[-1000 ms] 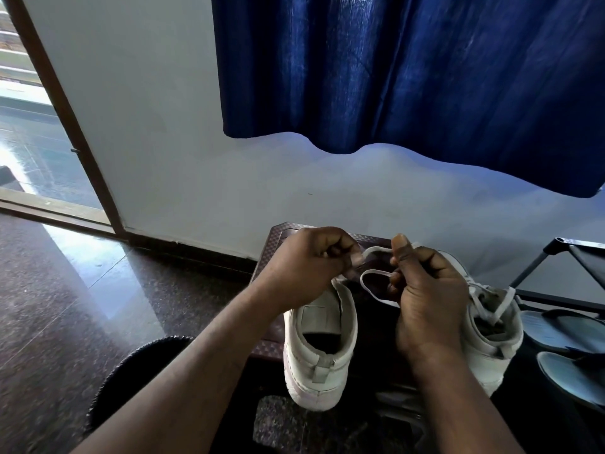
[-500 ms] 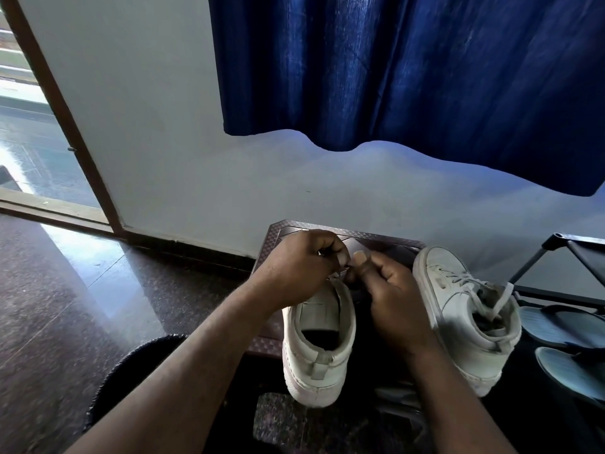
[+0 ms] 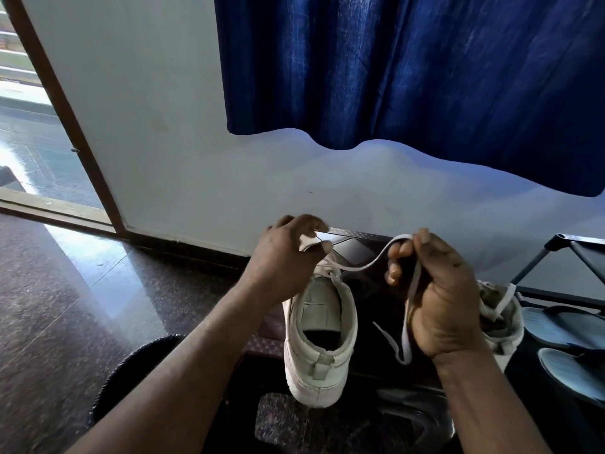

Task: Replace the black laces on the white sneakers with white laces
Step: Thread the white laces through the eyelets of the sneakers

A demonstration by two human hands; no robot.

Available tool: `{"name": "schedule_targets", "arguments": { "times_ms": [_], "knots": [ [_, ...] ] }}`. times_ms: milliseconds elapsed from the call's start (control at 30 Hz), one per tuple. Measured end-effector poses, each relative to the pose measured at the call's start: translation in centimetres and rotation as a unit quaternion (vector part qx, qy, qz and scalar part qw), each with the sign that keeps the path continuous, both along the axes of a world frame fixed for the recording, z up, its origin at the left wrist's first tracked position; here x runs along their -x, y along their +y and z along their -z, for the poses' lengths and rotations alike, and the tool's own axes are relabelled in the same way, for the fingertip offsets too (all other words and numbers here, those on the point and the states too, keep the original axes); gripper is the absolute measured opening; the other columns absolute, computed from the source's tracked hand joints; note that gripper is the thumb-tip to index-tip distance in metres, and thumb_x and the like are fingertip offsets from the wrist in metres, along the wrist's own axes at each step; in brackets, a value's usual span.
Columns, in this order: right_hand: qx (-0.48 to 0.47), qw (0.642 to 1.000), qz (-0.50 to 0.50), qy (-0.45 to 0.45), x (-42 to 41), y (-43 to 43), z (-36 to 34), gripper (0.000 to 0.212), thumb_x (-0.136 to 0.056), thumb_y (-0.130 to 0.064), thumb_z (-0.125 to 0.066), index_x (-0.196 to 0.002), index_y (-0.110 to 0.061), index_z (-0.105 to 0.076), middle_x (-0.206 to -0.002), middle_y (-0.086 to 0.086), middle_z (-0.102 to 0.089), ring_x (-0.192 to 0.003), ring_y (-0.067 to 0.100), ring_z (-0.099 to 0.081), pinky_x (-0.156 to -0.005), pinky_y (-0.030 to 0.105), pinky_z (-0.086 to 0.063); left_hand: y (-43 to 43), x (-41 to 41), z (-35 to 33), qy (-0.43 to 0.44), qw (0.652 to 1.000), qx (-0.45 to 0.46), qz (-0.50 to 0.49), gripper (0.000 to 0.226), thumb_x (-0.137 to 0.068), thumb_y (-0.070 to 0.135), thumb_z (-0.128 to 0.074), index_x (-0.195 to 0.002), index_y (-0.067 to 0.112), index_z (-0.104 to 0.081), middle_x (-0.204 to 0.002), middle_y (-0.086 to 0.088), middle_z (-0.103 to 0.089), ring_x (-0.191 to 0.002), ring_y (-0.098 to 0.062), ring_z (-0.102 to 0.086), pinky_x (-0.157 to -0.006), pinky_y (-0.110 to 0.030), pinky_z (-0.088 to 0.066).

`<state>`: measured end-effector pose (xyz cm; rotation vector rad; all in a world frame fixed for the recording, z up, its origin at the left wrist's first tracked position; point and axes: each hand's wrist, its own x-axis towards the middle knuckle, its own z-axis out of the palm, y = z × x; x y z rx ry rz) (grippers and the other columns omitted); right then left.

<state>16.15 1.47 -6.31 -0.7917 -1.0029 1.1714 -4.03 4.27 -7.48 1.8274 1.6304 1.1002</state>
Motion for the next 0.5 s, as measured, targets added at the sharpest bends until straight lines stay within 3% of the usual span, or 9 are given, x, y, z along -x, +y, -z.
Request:
{"name": "schedule_targets", "arguments": {
  "times_ms": [100, 167, 267, 367, 433, 500],
  "knots": [
    [0.008, 0.996, 0.013, -0.089, 0.9, -0.5, 0.0, 0.034, -0.098, -0.031, -0.059, -0.068, -0.017, -0.069, -0.066, 0.006, -0.061, -0.058, 0.018, -0.050, -0.056, 0.025, -0.042, -0.9, -1.6, -1.3, -0.011, 0.994, -0.060, 0.093, 0.027, -0.093, 0.045, -0.064, -0.120, 0.047, -0.066, -0.118, 0.022, -0.063, -0.116, -0.009, -0.053, -0.099, -0.029, -0.042],
    [0.002, 0.992, 0.011, -0.124, 1.4, -0.9, 0.1, 0.035, -0.098, -0.032, -0.060, -0.066, -0.019, -0.068, -0.060, 0.003, -0.055, -0.057, 0.016, -0.046, -0.054, 0.024, -0.041, -1.4, -2.7, -1.7, 0.028, 0.987, -0.094, 0.125, 0.016, -0.097, 0.038, -0.068, -0.113, 0.038, -0.071, -0.116, 0.020, -0.065, -0.109, -0.004, -0.049, -0.096, -0.018, -0.033],
    [0.005, 0.989, 0.023, -0.146, 1.5, -0.9, 0.1, 0.037, -0.098, -0.032, -0.060, -0.065, -0.019, -0.068, -0.057, 0.001, -0.054, -0.054, 0.014, -0.045, -0.051, 0.022, -0.040, -1.3, -2.7, -1.5, 0.042, 0.990, -0.092, 0.101, 0.002, -0.096, 0.035, -0.070, -0.096, 0.036, -0.069, -0.108, 0.018, -0.066, -0.106, -0.010, -0.048, -0.089, -0.010, -0.030],
    [0.011, 0.993, 0.019, -0.120, 1.2, -0.9, -0.1, 0.034, -0.092, -0.037, -0.063, -0.065, -0.017, -0.069, -0.061, 0.003, -0.056, -0.055, 0.013, -0.046, -0.051, 0.024, -0.038, -0.7, -1.5, -1.0, 0.100, 0.991, -0.094, 0.008, 0.001, -0.094, 0.035, -0.071, -0.095, 0.035, -0.072, -0.107, 0.017, -0.068, -0.107, -0.018, -0.049, -0.088, -0.033, -0.042],
    [0.006, 0.998, 0.009, -0.069, 0.9, -0.8, -0.3, 0.033, -0.093, -0.034, -0.063, -0.066, -0.017, -0.069, -0.062, 0.004, -0.055, -0.054, 0.014, -0.044, -0.051, 0.026, -0.035, -0.2, -0.3, -0.5, 0.154, 0.985, -0.045, -0.057, 0.005, -0.094, 0.036, -0.069, -0.097, 0.035, -0.072, -0.105, 0.017, -0.064, -0.109, -0.020, -0.047, -0.085, -0.039, -0.043],
    [-0.003, 0.999, 0.004, -0.038, 0.5, -0.8, -0.4, 0.032, -0.094, -0.032, -0.062, -0.067, -0.017, -0.068, -0.062, 0.004, -0.053, -0.054, 0.015, -0.043, -0.052, 0.028, -0.033, 0.1, 0.6, -0.1, 0.163, 0.985, -0.004, -0.062, 0.004, -0.093, 0.040, -0.068, -0.096, 0.039, -0.071, -0.101, 0.020, -0.058, -0.109, -0.020, -0.047, -0.089, -0.041, -0.044]
  ]
}}
